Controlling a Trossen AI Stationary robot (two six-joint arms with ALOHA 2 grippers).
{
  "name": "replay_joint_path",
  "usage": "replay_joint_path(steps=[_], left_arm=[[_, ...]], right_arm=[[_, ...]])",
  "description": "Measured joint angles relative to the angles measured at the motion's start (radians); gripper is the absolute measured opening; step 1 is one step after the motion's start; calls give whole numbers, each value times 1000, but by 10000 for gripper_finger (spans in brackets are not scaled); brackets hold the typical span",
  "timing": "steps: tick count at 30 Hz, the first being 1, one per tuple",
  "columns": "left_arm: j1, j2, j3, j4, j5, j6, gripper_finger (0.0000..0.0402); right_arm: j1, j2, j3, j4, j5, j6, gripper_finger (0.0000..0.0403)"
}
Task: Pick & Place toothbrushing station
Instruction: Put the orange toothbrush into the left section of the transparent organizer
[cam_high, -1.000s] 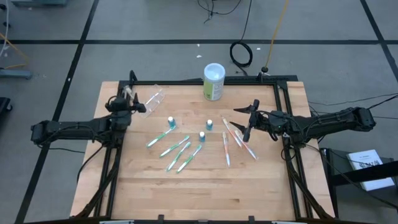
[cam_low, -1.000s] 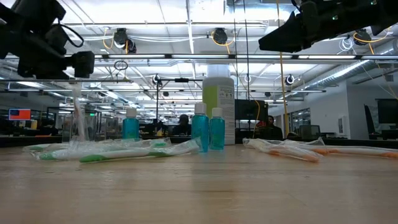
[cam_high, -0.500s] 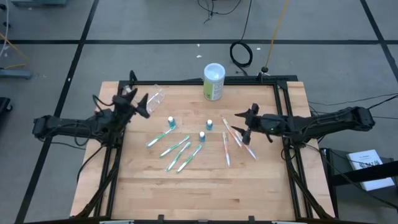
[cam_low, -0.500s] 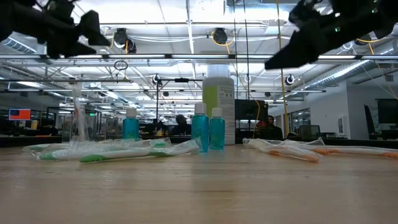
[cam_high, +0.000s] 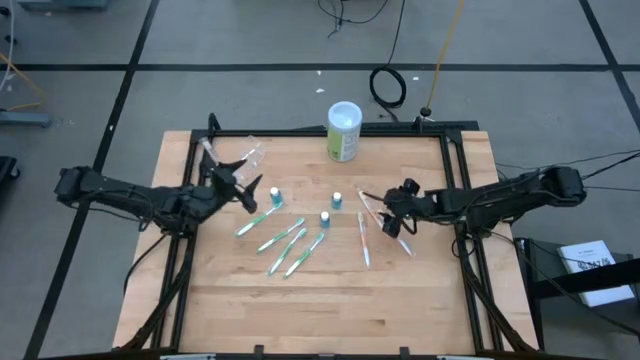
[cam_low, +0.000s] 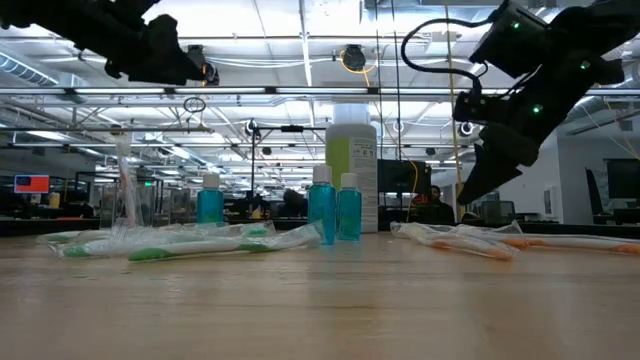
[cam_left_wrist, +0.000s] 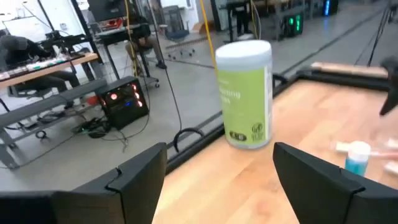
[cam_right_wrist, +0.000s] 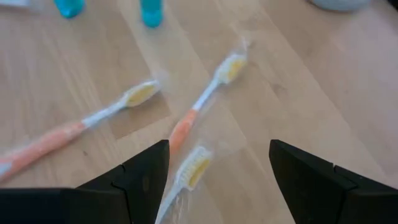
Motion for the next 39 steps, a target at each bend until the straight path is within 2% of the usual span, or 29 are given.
replay_joint_path(steps=[3,7,9,13,22,32,39], left_arm=[[2,37,8,17,-6,0,298],[2,59,8,20,3,-19,298],[2,59,8,20,3,-20,298],[8,59,8,27,3,-17,298],[19,59,7,72,2,-16,298],[19,59,7,89,2,-38,298],[19,59,7,89,3,-42,298]], right_arm=[[5,0,10,-74,-34,52,266],[16,0,10,-177,-219,142,260],[35,0,10,-237,-266,202,256],[108,0,10,-328,-262,320,247],[295,0,10,-330,-268,493,239],[418,0,21,-349,-368,714,240],[509,13,98,-392,-338,823,240]])
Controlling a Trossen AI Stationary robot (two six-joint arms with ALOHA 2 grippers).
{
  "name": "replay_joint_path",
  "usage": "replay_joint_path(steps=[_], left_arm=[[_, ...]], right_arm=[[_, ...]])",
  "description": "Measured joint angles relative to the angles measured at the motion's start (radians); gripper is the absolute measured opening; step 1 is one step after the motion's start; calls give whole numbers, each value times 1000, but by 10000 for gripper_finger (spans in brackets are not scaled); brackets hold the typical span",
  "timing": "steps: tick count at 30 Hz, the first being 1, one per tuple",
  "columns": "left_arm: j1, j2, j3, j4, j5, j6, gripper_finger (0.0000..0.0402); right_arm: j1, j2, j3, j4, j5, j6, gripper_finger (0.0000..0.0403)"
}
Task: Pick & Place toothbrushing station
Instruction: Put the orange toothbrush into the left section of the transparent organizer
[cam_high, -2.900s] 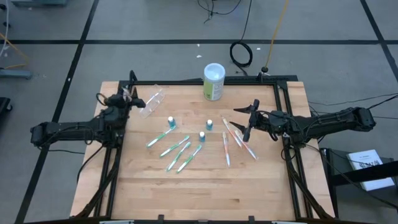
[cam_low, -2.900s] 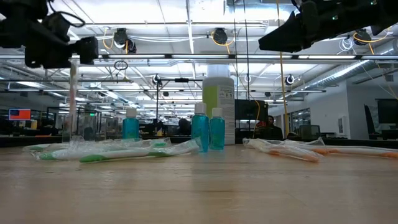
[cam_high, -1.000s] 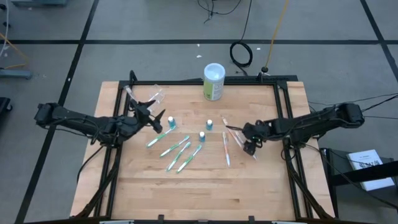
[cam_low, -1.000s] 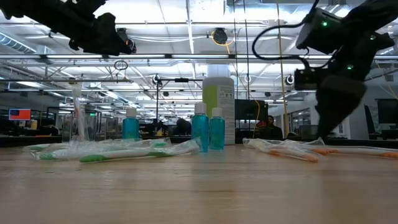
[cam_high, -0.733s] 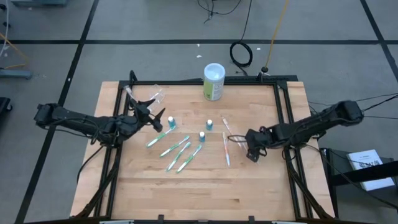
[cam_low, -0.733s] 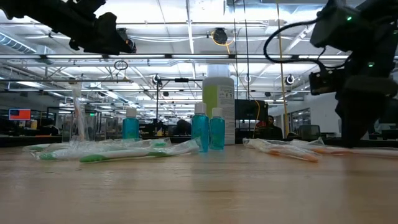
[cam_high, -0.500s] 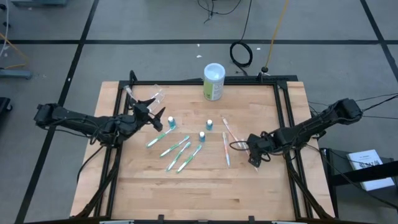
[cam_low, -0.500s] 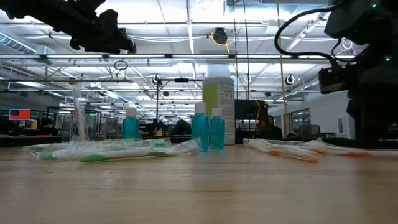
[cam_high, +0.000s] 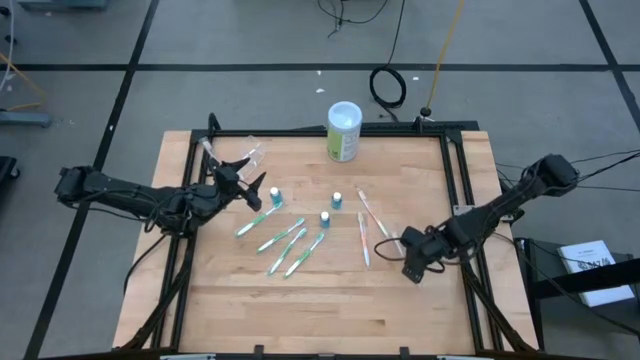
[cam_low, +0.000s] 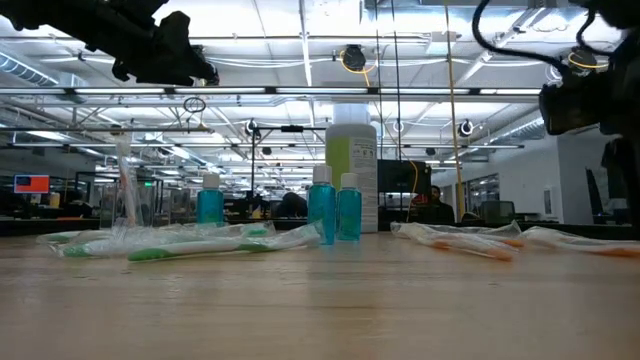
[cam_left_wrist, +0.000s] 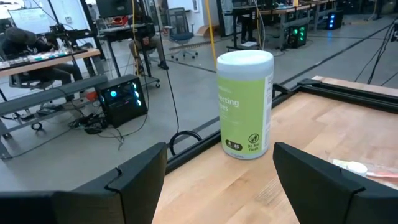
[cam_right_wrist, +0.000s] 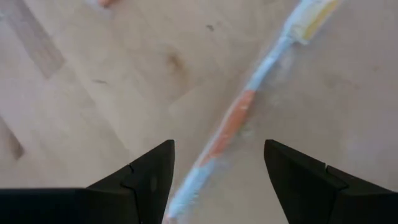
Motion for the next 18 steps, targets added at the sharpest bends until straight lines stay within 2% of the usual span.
replay_joint_path(steps=[12,15,18], left_arm=[[-1,0,0,0,1,-8,298],[-1,0,0,-1,2,-32,298],[-1,0,0,-1,3,-48,298]], right_arm=[[74,209,6,-9,-11,148,238],[74,235,5,-20,-14,168,226],[74,254,5,-35,-4,180,198]])
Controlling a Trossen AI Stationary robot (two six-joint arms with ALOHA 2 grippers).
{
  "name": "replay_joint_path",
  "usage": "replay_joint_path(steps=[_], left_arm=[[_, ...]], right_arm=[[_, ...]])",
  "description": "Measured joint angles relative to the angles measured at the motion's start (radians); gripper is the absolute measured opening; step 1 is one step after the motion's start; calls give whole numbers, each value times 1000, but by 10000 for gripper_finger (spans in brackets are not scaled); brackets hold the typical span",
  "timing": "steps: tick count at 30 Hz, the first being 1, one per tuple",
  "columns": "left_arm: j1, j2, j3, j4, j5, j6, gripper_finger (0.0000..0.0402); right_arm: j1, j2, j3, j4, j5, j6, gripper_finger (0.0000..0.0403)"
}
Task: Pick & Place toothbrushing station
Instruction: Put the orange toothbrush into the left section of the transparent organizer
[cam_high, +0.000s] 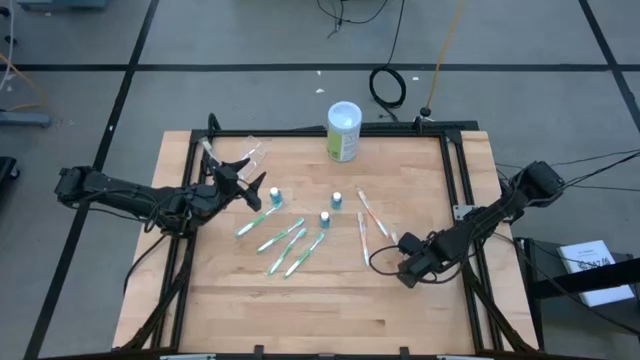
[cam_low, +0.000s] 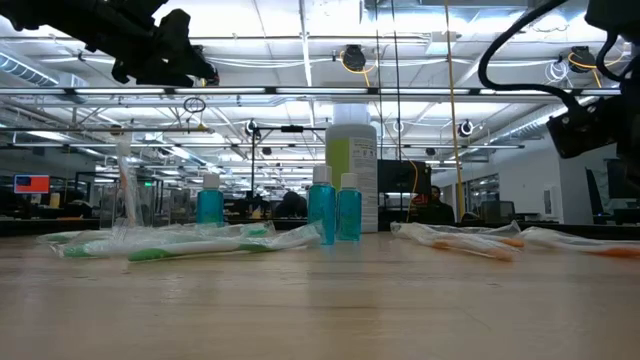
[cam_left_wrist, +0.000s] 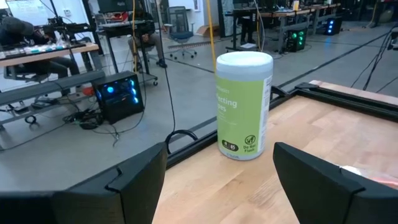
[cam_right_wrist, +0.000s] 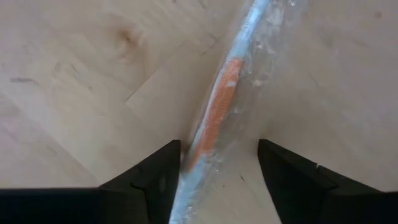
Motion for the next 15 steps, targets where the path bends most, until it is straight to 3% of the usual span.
replay_joint_path(steps=[9,15], left_arm=[[0,0,0,0,1,-27,298],[0,0,0,0,50,-30,298]], right_arm=[[-1,-24,-2,-36,79,14,84],[-1,-96,-4,-80,192,5,18]])
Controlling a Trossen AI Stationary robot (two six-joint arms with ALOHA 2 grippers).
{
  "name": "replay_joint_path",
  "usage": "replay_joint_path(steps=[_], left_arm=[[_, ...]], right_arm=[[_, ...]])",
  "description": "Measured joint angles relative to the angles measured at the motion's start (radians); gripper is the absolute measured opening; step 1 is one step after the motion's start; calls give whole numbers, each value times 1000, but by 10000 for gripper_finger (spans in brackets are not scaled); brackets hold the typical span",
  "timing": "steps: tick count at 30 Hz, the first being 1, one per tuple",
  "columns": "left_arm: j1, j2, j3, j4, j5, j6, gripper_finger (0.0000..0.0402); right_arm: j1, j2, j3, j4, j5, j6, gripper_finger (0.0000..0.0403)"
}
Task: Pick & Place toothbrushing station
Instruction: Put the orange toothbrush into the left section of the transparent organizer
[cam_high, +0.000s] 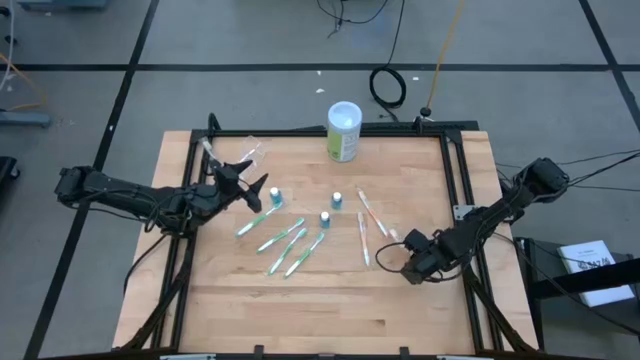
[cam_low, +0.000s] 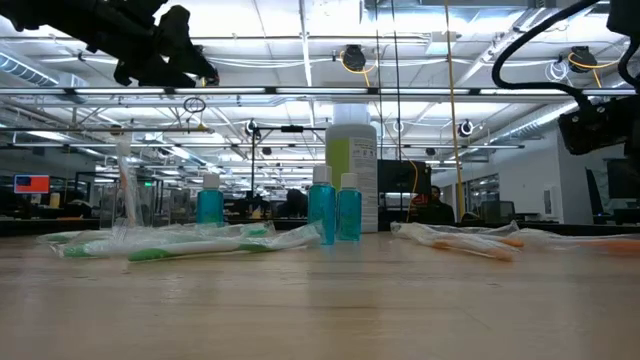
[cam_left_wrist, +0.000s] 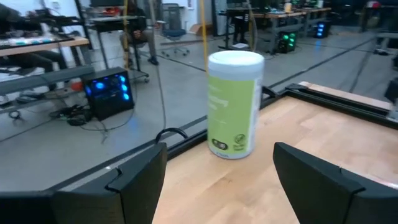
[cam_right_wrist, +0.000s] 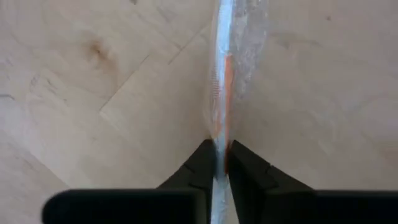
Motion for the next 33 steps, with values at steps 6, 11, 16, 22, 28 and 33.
replay_joint_path(steps=[6,11,16,22,28,33], left_arm=[[1,0,0,32,105,5,298],[4,1,0,107,186,12,298],[7,67,0,233,265,85,298],[6,225,0,543,431,259,298],[37,397,0,809,516,261,298],[72,499,57,860,602,202,298]], right_arm=[[-45,-99,-4,-23,271,-77,26],[-124,-159,-3,94,481,-306,28],[-229,-172,-3,453,557,-757,16],[-346,-147,-2,908,442,-1207,24],[-425,-114,-1,1142,238,-1381,19],[-447,-88,-1,1222,124,-1419,20]])
